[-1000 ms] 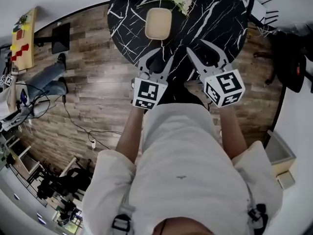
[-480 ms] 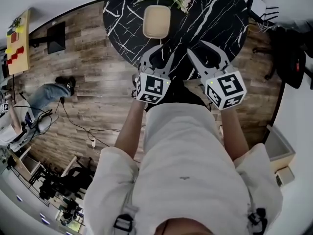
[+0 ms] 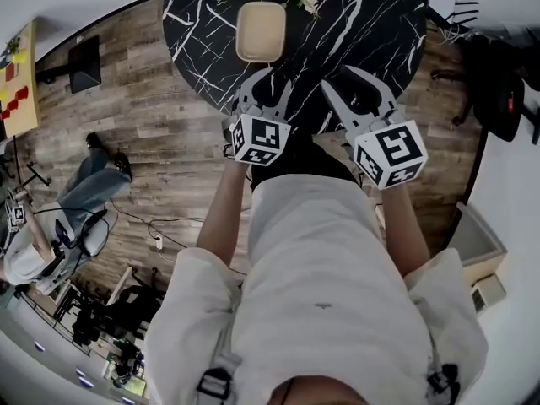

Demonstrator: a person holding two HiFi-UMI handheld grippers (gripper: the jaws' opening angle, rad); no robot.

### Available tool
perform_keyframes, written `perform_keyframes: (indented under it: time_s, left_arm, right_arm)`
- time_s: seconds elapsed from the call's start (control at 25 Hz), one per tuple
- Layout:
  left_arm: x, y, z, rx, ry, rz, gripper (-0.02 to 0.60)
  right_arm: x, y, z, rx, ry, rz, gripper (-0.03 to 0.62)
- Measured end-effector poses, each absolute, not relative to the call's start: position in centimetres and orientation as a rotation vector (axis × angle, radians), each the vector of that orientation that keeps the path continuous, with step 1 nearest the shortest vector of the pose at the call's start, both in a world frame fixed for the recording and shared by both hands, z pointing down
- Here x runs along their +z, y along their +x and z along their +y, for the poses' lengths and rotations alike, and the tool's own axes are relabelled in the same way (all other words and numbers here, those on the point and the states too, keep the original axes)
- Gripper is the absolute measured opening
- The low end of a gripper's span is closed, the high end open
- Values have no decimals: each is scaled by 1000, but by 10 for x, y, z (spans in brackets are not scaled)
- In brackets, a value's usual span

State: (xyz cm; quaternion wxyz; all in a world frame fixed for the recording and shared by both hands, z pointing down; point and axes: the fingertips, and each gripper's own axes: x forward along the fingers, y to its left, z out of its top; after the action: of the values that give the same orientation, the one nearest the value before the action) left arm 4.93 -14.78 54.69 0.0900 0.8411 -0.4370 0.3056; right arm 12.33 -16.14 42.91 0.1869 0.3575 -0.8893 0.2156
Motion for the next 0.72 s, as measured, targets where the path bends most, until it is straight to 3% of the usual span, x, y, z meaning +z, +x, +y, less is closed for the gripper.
perform_keyframes:
  time_s: [0.72]
  left_arm:
    - [618,35,-171,1227,2499,-1282,117]
  right_arm:
    - [447,132,-168,668,1037,-2425,151]
